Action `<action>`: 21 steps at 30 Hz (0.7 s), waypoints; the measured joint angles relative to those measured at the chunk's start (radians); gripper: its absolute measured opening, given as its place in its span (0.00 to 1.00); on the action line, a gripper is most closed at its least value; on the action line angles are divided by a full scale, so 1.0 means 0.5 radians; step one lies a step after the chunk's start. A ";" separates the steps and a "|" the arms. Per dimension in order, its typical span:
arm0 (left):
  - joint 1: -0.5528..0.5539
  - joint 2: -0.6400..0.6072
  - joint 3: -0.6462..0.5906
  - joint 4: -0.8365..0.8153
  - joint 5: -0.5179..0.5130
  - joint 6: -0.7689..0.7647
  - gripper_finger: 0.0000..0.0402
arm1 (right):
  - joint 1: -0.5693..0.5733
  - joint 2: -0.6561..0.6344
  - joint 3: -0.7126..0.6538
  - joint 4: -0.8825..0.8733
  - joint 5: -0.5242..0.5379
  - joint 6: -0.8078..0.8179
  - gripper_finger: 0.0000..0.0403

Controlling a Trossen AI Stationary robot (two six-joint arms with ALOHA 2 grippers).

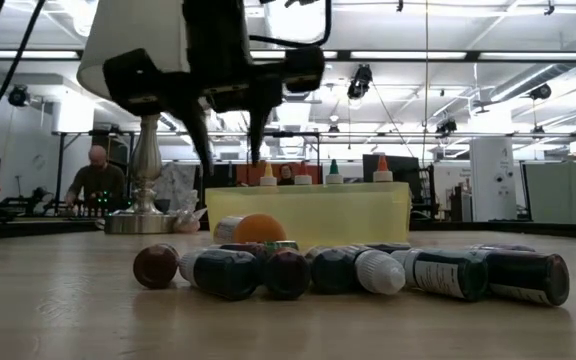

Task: Pick & Place food coloring
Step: Put the large yellow food coloring bottle into the yellow bin

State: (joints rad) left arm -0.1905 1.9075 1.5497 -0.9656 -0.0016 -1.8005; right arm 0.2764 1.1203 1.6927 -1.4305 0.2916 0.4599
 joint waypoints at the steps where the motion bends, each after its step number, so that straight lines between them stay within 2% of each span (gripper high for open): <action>1: 0.003 0.005 0.000 0.023 0.000 -0.010 0.39 | 0.000 -0.004 0.000 -0.002 0.000 0.000 0.56; 13: 0.004 0.044 -0.001 0.318 -0.051 0.071 0.39 | 0.001 -0.050 0.000 -0.020 0.000 -0.009 0.56; 21: 0.011 0.044 -0.002 0.355 -0.072 -0.103 0.39 | 0.000 -0.055 0.000 -0.019 0.000 -0.052 0.56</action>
State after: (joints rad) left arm -0.1849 1.9293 1.5486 -0.7881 -0.0374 -1.8519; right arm 0.2764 1.0928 1.6924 -1.4399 0.2916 0.4340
